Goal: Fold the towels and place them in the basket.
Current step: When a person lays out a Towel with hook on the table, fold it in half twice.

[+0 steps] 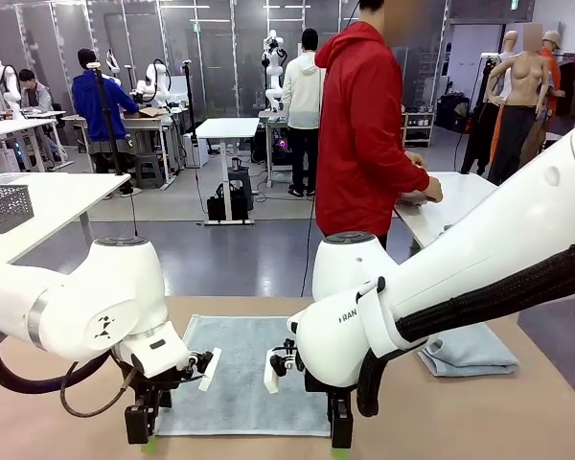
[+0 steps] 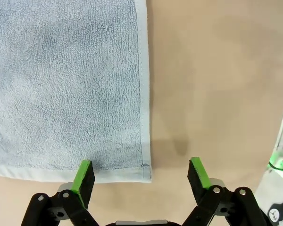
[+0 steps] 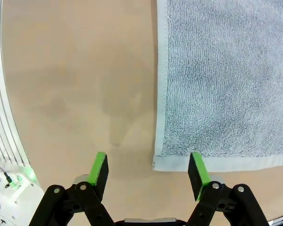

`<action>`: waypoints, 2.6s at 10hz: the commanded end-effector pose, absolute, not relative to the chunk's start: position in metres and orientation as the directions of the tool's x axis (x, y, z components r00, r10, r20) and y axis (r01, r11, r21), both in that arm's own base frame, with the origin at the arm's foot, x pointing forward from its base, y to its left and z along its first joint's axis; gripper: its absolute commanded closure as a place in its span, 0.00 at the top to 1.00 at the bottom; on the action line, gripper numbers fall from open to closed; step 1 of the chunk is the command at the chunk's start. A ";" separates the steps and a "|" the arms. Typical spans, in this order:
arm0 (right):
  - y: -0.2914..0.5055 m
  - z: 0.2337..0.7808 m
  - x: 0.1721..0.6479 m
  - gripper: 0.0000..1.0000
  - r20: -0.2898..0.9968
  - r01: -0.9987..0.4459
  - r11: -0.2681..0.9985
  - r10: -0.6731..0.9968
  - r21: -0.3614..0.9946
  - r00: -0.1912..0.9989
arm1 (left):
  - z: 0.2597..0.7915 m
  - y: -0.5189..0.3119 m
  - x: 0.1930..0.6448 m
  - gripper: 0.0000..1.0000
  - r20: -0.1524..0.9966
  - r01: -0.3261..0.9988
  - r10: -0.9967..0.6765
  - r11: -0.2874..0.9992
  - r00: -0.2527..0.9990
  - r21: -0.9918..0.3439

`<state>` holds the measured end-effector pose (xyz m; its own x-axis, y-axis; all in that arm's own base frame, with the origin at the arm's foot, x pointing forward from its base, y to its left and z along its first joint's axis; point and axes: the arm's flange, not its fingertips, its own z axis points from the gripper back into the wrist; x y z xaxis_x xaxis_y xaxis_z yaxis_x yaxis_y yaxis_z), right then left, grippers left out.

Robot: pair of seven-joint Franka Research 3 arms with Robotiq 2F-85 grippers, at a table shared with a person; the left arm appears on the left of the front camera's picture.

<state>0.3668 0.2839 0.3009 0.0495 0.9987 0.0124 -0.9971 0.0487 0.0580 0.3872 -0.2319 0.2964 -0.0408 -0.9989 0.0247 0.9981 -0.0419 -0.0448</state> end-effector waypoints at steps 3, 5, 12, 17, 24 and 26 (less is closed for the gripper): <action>0.285 0.289 0.367 0.85 -0.006 -0.997 0.069 0.998 0.015 0.069 | 0.291 -0.232 0.390 1.00 0.074 0.998 -0.996 -0.056 -0.053 -0.037; 0.285 0.287 0.368 0.85 -0.010 -0.998 0.065 0.998 0.007 0.065 | 0.290 -0.231 0.390 1.00 0.067 0.998 -0.996 -0.061 -0.060 -0.019; 0.286 0.291 0.367 0.66 -0.016 -0.996 0.079 0.997 -0.029 0.079 | 0.293 -0.231 0.389 0.90 0.053 0.997 -0.996 -0.077 -0.078 0.021; 0.286 0.297 0.369 0.55 -0.010 -0.996 0.086 0.996 -0.035 0.086 | 0.297 -0.230 0.391 0.71 0.035 0.996 -0.997 -0.072 -0.074 0.048; 0.287 0.295 0.373 0.35 -0.007 -0.996 0.084 0.996 -0.023 0.084 | 0.297 -0.230 0.394 0.59 0.023 0.997 -0.997 -0.071 -0.072 0.038; 0.286 0.295 0.373 0.15 -0.003 -0.996 0.090 0.996 -0.015 0.090 | 0.298 -0.231 0.394 0.39 0.021 0.996 -0.997 -0.072 -0.073 0.050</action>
<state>0.3727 0.2848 0.2968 0.0757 0.9971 -0.0005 -0.9971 0.0757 -0.0031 0.3944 -0.2315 0.3003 -0.0710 -0.9968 0.0360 0.9972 -0.0701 0.0258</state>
